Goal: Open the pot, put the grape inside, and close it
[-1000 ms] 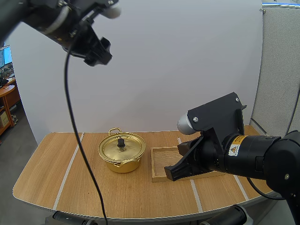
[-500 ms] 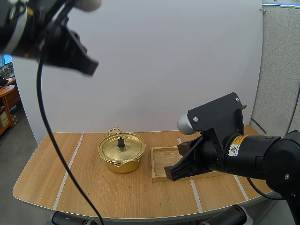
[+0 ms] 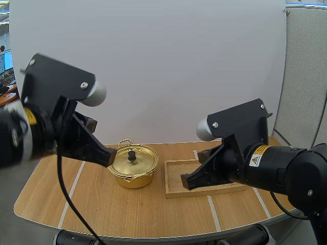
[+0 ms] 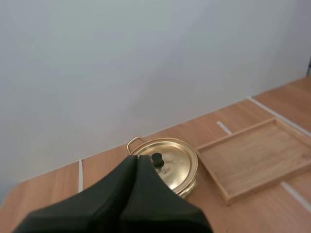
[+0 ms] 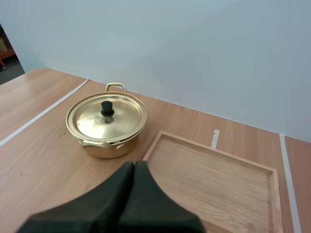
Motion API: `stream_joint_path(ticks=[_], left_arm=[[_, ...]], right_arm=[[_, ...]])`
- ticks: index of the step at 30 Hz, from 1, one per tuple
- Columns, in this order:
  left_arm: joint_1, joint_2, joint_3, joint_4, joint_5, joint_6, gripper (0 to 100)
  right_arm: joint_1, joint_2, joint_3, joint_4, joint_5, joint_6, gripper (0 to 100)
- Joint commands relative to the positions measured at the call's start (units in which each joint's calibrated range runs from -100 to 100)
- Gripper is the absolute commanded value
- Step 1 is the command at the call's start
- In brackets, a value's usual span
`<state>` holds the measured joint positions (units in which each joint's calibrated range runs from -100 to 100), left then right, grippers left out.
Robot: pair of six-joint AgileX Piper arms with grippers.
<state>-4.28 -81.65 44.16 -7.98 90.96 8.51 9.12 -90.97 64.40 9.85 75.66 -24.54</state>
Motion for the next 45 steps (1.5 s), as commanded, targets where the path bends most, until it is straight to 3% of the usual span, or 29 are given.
stream_joint_path(ticks=[1,6,10,14,28,31,37,45], left_arm=[[-0.04,-5.85,11.59,-1.16,-18.37,-15.49,0],[0.22,-7.83,17.63,-0.76,-29.05,-20.3,0],[1.28,-11.12,19.88,0.83,-33.9,-20.3,0],[1.36,-14.38,21.35,2.46,-39.92,-20.3,0],[2.74,-18.35,24.75,2.95,-39.79,-19.85,0],[2.74,-18.35,31.09,2.95,-46.09,-18.55,0],[2.74,-18.35,43.98,2.95,-72.58,-10.94,0],[2.74,-18.35,50.56,2.7,-78.36,-12.94,0]], right_arm=[[-3.0,-0.38,-0.1,0.96,-7.85,-0.37,0],[-6.56,-0.38,-0.1,1.39,-13.23,-0.37,0],[-7.23,-1.18,-0.1,1.47,-18.17,-0.37,0],[-7.31,-3.62,-0.1,1.47,-21.63,-0.37,0],[-8.73,-9.03,2.07,1.91,-25.06,-0.37,0],[-9.1,-9.03,5.84,2.15,-29.46,-0.37,0],[-9.12,-9.03,16.09,2.83,-48.7,-0.37,0],[-9.12,-9.03,20.23,1.93,-40.36,-0.37,0]])
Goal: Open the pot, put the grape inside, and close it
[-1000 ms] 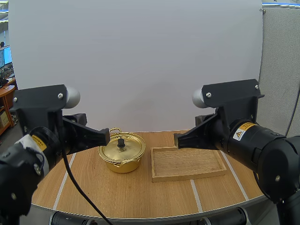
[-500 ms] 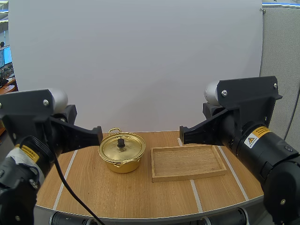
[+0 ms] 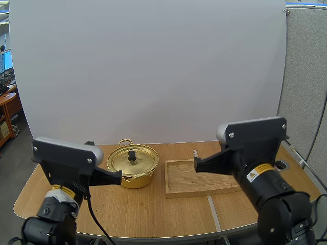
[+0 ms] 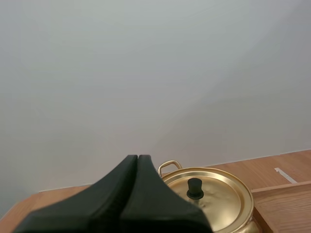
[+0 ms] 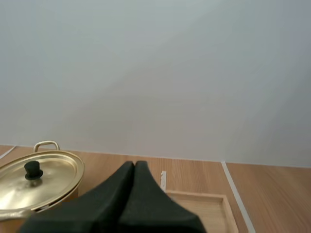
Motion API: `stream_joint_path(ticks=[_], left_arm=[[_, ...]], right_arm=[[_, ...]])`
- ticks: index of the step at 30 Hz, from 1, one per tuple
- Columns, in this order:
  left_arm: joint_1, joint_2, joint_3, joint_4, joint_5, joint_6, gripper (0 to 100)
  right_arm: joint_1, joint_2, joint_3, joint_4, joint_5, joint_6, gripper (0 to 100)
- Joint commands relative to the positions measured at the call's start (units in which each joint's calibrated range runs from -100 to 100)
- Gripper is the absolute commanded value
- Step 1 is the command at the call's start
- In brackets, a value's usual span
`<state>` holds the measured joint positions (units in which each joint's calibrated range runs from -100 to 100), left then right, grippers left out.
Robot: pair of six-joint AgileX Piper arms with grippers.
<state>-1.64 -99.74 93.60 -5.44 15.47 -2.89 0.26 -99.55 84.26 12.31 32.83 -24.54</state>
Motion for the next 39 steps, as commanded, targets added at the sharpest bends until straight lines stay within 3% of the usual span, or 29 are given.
stream_joint_path(ticks=[1,17,26,39], left_arm=[[0.11,-0.26,1.47,0.16,-2.87,-2.23,0],[0.11,-0.26,6.4,-0.42,0.05,-4.75,0],[0.11,-0.26,6.4,-0.56,14.9,-4.82,0],[0.11,-0.26,6.4,-0.7,13.5,-4.82,0]], right_arm=[[-0.26,-0.45,0.68,-0.53,2.47,-0.37,0],[-0.26,-0.45,15.74,-3.09,-4.71,-0.37,0],[-0.26,-0.45,15.74,-3.36,-1.36,-0.37,0],[-0.23,-0.45,15.74,-2.74,-1.14,-0.28,0]])
